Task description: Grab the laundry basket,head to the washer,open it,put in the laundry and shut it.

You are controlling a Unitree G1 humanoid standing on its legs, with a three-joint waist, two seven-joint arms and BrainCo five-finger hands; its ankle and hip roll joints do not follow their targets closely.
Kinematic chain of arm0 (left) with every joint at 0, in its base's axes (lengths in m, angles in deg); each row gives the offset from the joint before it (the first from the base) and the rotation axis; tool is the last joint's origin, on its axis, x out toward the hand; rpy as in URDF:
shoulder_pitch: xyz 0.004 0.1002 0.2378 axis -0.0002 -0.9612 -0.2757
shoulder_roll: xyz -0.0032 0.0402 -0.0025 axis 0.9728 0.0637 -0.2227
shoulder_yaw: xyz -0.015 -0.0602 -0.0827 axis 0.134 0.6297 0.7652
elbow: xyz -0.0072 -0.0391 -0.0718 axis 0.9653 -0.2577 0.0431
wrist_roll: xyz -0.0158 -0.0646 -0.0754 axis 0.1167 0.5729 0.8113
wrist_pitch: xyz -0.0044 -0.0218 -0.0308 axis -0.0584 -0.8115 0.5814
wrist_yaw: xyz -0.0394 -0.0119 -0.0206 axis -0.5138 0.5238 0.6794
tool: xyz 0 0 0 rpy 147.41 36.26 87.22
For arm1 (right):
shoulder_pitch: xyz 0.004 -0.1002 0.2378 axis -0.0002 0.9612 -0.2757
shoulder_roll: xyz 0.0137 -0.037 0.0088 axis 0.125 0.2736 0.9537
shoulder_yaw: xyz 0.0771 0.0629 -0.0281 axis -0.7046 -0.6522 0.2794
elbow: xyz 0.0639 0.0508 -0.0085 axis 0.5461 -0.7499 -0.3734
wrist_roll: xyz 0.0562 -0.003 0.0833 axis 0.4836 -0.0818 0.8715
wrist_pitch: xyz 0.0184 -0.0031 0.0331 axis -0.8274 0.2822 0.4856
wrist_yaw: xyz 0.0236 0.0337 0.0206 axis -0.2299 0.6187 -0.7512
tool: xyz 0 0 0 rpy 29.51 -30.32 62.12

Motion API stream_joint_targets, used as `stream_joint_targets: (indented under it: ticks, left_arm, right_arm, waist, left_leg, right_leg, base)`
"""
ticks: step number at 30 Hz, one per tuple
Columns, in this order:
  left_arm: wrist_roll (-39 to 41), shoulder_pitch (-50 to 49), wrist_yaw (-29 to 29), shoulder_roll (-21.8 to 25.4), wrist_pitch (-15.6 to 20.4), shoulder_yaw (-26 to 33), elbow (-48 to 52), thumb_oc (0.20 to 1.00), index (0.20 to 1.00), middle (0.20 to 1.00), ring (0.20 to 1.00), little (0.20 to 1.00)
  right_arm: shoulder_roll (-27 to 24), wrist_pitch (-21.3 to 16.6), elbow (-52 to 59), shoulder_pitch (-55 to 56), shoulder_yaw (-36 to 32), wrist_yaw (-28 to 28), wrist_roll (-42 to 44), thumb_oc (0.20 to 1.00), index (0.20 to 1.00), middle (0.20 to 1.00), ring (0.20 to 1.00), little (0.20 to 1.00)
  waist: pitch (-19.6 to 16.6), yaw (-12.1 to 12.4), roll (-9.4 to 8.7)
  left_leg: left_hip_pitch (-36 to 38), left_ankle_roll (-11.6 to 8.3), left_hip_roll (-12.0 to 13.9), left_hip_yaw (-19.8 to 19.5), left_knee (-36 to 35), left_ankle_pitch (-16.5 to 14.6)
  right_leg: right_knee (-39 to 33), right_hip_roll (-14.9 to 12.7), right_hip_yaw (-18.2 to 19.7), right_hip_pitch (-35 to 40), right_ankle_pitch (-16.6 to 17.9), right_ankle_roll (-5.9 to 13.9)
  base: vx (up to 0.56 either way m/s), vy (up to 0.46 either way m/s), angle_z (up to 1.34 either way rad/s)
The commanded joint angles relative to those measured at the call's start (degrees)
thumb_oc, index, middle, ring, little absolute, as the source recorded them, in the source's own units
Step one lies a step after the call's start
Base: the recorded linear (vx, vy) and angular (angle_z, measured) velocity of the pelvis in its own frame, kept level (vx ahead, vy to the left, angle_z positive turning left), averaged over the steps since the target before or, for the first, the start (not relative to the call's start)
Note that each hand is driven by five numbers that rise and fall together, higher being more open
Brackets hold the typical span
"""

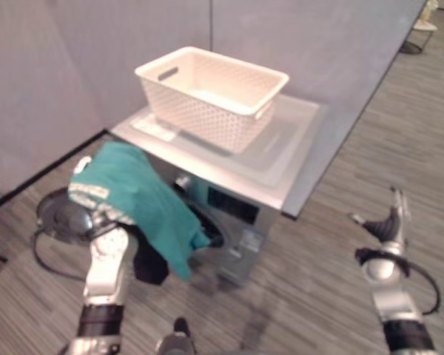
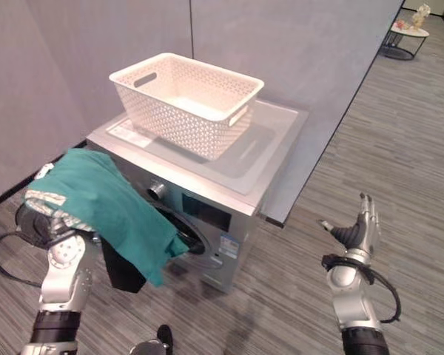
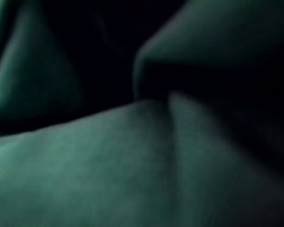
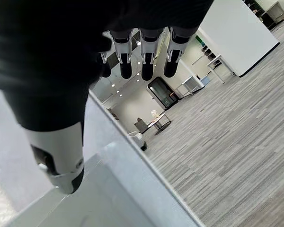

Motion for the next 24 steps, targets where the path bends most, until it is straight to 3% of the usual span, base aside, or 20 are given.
stream_joint_targets:
  ticks: [1,2,3,4,8,10,13,17,24]
  left_arm:
    - [2.41,3.05,1.64,3.21,5.63,2.17,2.29,0.2,0.2,0.2,0.2,0.2]
    - [2.93,2.4,1.66,2.95,6.02,2.46,2.45,0.2,0.2,0.2,0.2,0.2]
    - [2.97,2.38,1.68,2.94,6.04,2.48,2.49,0.2,0.2,0.2,0.2,0.2]
    - [3.4,0.58,2.25,2.45,6.33,2.84,3.34,0.2,0.2,0.2,0.2,0.2]
    - [4.65,-2.97,4.33,2.03,6.51,2.65,5.53,0.2,0.2,0.2,0.2,0.2]
    - [5.49,-3.8,4.59,1.76,6.73,2.11,6.19,0.2,0.2,0.2,0.2,0.2]
    - [6.49,-4.28,5.57,1.19,6.64,0.5,6.55,0.2,0.2,0.2,0.2,0.2]
    - [7.5,-4.77,7.14,1.3,6.19,-1.34,6.69,0.2,0.2,0.2,0.2,0.2]
    - [13.78,-8.17,11.63,0.26,5.32,-6.38,6.92,0.2,0.2,0.2,0.2,0.2]
  right_arm:
    - [-3.27,-2.27,-0.75,-1.16,0.7,-0.18,2.96,1.0,1.0,1.0,1.0,1.0]
    - [-3.05,-2.39,-1.24,-0.8,1.18,-0.51,3.3,1.0,1.0,1.0,1.0,1.0]
    - [-3.09,-2.43,-1.29,-0.84,1.2,-0.49,3.32,1.0,1.0,1.0,1.0,1.0]
    - [-2.75,-2.62,-2.65,0.41,2.19,-1.4,4.06,1.0,1.0,1.0,1.0,1.0]
    - [-3.2,-3.03,-4.06,1.36,3.51,-3.02,4.97,1.0,1.0,1.0,1.0,1.0]
    - [-3.38,-3.2,-4.15,1.83,3.37,-3.22,5.28,1.0,1.0,1.0,1.0,1.0]
    - [-3.23,-2.9,-4.02,2.19,2.79,-3.97,5.42,1.0,1.0,1.0,1.0,1.0]
    - [-3.19,-2.59,-3.85,1.06,2.96,-4.63,4.91,1.0,1.0,1.0,1.0,1.0]
    - [-1.88,-1.78,-5.09,-0.48,4.73,-5.28,4.67,1.0,1.0,1.0,1.0,1.0]
  waist:
    - [-1.11,1.66,-1.6]
    - [-0.49,1.98,-1.79]
    - [-0.58,1.83,-1.49]
    - [0.21,1.47,-2.46]
    - [-0.98,0.65,-3.48]
    - [-1.83,0.3,-2.64]
    - [-3.34,-0.36,-1.77]
    - [-4.51,0.28,-1.56]
    - [-4.56,1.06,-1.55]
  left_leg:
    - [-7.93,-9.72,-2.75,-7.35,-2.06,2.73]
    - [-8.1,-10.13,-3.01,-11.08,-1.26,2.28]
    - [-8.51,-10.05,-2.8,-11.35,-1.08,2.47]
    - [-8.12,-9.87,-1.99,-16.01,1.83,0.55]
    - [-3.07,-9.64,2.43,-21.04,3.56,-3.0]
    - [-0.78,-10.48,4.28,-23.06,1.31,-1.88]
    - [1.65,-12.18,3.98,-21.02,-2.08,-1.89]
    - [4.32,-12.92,1.77,-20.49,-4.9,-4.07]
    - [6.93,-11.69,-0.25,-18.95,-7.45,-5.46]
  right_leg:
    - [-3.17,-0.98,1.81,2.45,-2.72,-2.8]
    - [-2.98,-1.5,2.41,1.97,-2.46,-2.88]
    - [-3.09,-1.19,2.24,1.79,-2.14,-2.89]
    - [-2.42,-2.55,2.76,0.52,-1.25,-2.81]
    - [-1.7,-4.56,3.34,-1.11,-0.33,-1.87]
    - [-1.45,-4.61,3.47,-1.52,-0.3,-1.28]
    - [-1.05,-5.1,2.85,-0.66,-0.43,-0.44]
    - [-2.04,-6.91,2.08,0.64,0.5,0.79]
    - [-3.15,-8.8,2.2,0.56,2.12,2.51]
  base:
    - [-0.15,-0.012,-0.24]
    - [-0.11,0.005,-0.3]
    - [-0.13,0.028,-0.57]
    - [-0.11,0.048,-0.66]
    - [-0.01,0.105,-0.31]
    - [0.06,0.165,-0.32]
    - [0.11,0.161,-0.01]
    - [0.08,0.148,0.08]
    - [0.02,0.09,0.12]
